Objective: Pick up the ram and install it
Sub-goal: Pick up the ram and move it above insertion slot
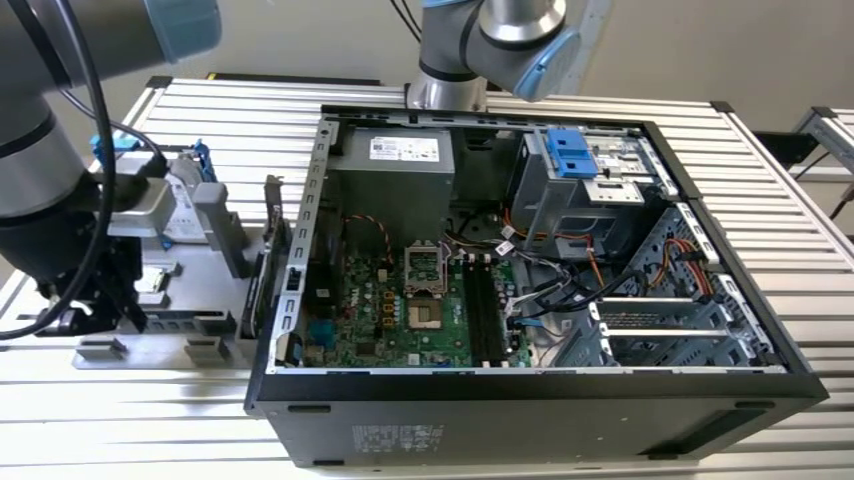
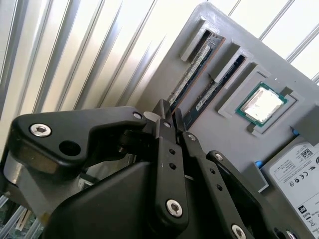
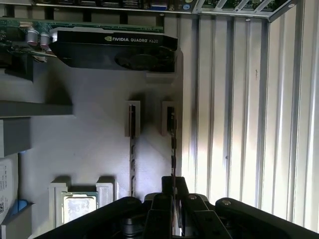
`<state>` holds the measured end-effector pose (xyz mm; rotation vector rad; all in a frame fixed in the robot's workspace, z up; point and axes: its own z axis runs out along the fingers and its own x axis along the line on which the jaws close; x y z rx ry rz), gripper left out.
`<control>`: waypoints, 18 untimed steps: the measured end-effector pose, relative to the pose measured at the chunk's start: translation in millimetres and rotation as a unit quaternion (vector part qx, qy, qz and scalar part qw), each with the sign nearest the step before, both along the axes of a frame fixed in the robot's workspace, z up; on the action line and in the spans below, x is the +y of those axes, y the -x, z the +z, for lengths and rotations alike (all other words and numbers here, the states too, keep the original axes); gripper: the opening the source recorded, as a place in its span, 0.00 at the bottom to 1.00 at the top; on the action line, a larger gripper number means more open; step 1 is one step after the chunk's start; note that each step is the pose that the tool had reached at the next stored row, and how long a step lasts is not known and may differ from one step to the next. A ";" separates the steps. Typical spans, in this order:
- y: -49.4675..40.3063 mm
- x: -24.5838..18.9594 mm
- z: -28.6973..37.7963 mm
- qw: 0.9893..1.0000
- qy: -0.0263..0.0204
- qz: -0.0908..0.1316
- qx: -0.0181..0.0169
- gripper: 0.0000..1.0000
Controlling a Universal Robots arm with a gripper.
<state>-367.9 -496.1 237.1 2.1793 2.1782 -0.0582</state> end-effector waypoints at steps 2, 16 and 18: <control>0.0 0.0 1.2 1.000 0.000 0.000 0.000 0.00; 0.0 0.0 10.0 1.000 0.000 0.000 0.000 0.00; 0.0 0.0 11.2 1.000 0.000 0.000 0.000 0.00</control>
